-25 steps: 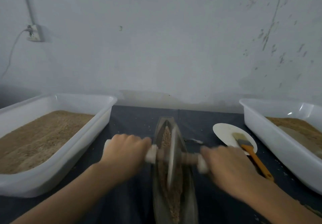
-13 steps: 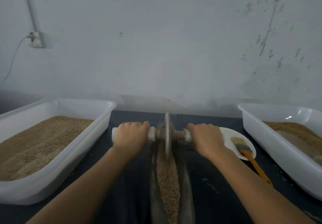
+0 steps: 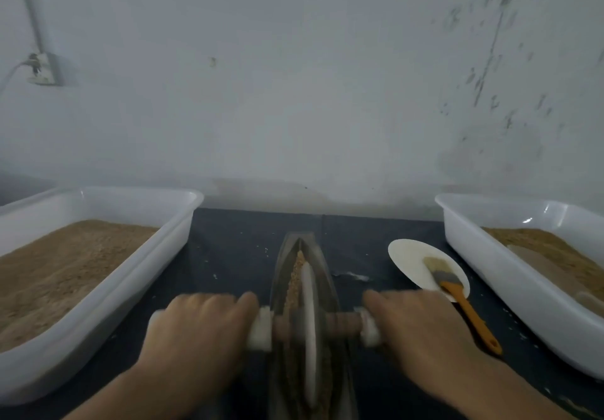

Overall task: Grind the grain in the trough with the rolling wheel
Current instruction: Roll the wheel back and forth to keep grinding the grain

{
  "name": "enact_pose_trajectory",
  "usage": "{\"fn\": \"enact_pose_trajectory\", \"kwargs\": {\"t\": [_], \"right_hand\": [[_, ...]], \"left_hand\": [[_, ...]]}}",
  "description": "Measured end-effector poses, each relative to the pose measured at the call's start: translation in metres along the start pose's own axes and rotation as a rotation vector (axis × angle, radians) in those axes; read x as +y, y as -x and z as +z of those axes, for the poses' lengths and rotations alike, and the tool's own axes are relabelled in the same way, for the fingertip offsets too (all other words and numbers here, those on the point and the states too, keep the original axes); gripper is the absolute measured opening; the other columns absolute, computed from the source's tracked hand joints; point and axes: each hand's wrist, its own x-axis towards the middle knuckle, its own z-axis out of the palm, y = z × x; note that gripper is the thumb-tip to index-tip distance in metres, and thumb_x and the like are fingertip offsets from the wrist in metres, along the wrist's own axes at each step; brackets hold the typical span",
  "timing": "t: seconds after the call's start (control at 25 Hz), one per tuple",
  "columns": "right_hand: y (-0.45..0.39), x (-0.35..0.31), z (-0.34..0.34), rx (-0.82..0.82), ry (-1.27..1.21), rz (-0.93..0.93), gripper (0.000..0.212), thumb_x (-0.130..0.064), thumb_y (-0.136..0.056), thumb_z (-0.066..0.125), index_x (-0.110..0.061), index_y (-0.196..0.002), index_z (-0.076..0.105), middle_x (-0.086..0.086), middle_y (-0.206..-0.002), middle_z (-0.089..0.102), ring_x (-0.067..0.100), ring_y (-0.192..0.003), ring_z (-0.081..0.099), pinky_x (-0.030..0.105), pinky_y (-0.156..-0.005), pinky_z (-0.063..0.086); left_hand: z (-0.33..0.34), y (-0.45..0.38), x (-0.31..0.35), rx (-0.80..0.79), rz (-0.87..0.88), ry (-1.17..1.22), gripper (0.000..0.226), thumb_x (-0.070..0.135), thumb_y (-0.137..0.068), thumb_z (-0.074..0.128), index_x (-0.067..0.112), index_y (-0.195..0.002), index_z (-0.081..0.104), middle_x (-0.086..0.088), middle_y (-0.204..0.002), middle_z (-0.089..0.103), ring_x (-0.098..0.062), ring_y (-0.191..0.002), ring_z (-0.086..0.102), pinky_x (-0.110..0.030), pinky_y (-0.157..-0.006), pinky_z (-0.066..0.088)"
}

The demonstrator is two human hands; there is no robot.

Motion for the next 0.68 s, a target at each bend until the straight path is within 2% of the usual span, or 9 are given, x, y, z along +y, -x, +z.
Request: {"fn": "enact_pose_trajectory", "kwargs": {"t": [0.08, 0.24, 0.32, 0.4, 0.48, 0.52, 0.6, 0.64, 0.68], "right_hand": [[-0.037, 0.007, 0.010, 0.062, 0.015, 0.069, 0.026, -0.036, -0.081, 0.063, -0.032, -0.090, 0.039, -0.002, -0.088, 0.063, 0.020, -0.078, 0.061, 0.038, -0.069, 0.049], [-0.087, 0.016, 0.014, 0.136, 0.064, 0.136, 0.023, -0.032, -0.081, 0.064, -0.025, -0.095, 0.047, 0.003, -0.089, 0.065, 0.029, -0.077, 0.059, 0.034, -0.059, 0.031], [-0.073, 0.014, 0.014, 0.135, 0.076, 0.098, 0.024, -0.032, -0.081, 0.064, -0.025, -0.095, 0.046, 0.002, -0.089, 0.065, 0.028, -0.077, 0.060, 0.034, -0.058, 0.030], [-0.039, 0.010, 0.012, 0.101, 0.021, 0.022, 0.025, -0.035, -0.081, 0.063, -0.027, -0.093, 0.043, -0.001, -0.087, 0.064, 0.024, -0.076, 0.060, 0.034, -0.060, 0.038], [0.001, 0.004, 0.001, 0.058, 0.004, -0.057, 0.029, -0.037, -0.074, 0.067, -0.029, -0.089, 0.043, -0.004, -0.079, 0.061, 0.019, -0.069, 0.060, 0.036, -0.059, 0.046], [0.018, 0.002, -0.004, 0.109, 0.030, -0.101, 0.037, -0.039, -0.062, 0.074, -0.029, -0.083, 0.046, -0.005, -0.069, 0.058, 0.016, -0.059, 0.058, 0.033, -0.048, 0.044], [0.038, -0.003, -0.013, 0.203, 0.043, -0.109, 0.051, -0.038, -0.035, 0.082, -0.028, -0.071, 0.047, -0.006, -0.052, 0.049, 0.011, -0.040, 0.047, 0.021, -0.035, 0.020], [0.039, -0.006, -0.014, 0.159, 0.063, -0.079, 0.051, -0.037, -0.037, 0.083, -0.028, -0.072, 0.047, -0.006, -0.054, 0.050, 0.011, -0.041, 0.047, 0.022, -0.037, 0.019], [0.033, -0.007, -0.011, 0.093, 0.071, -0.043, 0.046, -0.037, -0.050, 0.082, -0.028, -0.079, 0.047, -0.005, -0.062, 0.055, 0.013, -0.050, 0.052, 0.025, -0.040, 0.030]], "left_hand": [[0.009, -0.039, -0.003, 0.092, -0.026, -0.064, 0.030, 0.048, -0.085, 0.054, 0.038, -0.085, 0.026, 0.014, -0.081, 0.051, -0.007, -0.069, 0.048, -0.026, -0.062, 0.032], [0.013, -0.099, -0.007, 0.152, -0.088, -0.111, 0.015, 0.037, -0.087, 0.054, 0.028, -0.092, 0.044, 0.006, -0.091, 0.063, -0.019, -0.082, 0.062, -0.031, -0.065, 0.043], [0.014, -0.089, -0.009, 0.176, -0.067, -0.093, 0.020, 0.038, -0.085, 0.056, 0.029, -0.086, 0.038, 0.007, -0.088, 0.062, -0.017, -0.079, 0.061, -0.030, -0.061, 0.037], [0.020, -0.052, -0.009, 0.202, -0.006, -0.072, 0.034, 0.041, -0.079, 0.064, 0.033, -0.081, 0.031, 0.011, -0.076, 0.057, -0.013, -0.068, 0.058, -0.028, -0.057, 0.031], [0.016, -0.010, -0.005, 0.253, 0.134, 0.000, 0.049, 0.038, -0.056, 0.080, 0.034, -0.073, 0.033, 0.012, -0.060, 0.048, -0.011, -0.050, 0.050, -0.024, -0.048, 0.023], [0.011, 0.005, -0.004, 0.312, 0.194, 0.039, 0.054, 0.035, -0.043, 0.083, 0.033, -0.068, 0.036, 0.012, -0.054, 0.044, -0.011, -0.043, 0.048, -0.021, -0.045, 0.014], [0.007, 0.021, -0.008, 0.335, 0.203, 0.050, 0.055, 0.032, -0.033, 0.083, 0.032, -0.063, 0.037, 0.013, -0.049, 0.039, -0.011, -0.037, 0.043, -0.016, -0.049, 0.002], [0.008, 0.020, -0.008, 0.285, 0.183, 0.042, 0.055, 0.034, -0.035, 0.082, 0.033, -0.064, 0.035, 0.014, -0.049, 0.038, -0.009, -0.037, 0.040, -0.016, -0.048, 0.002], [0.008, 0.014, -0.007, 0.230, 0.158, 0.022, 0.053, 0.038, -0.042, 0.081, 0.035, -0.066, 0.033, 0.015, -0.050, 0.038, -0.007, -0.038, 0.038, -0.018, -0.045, 0.006]]}}
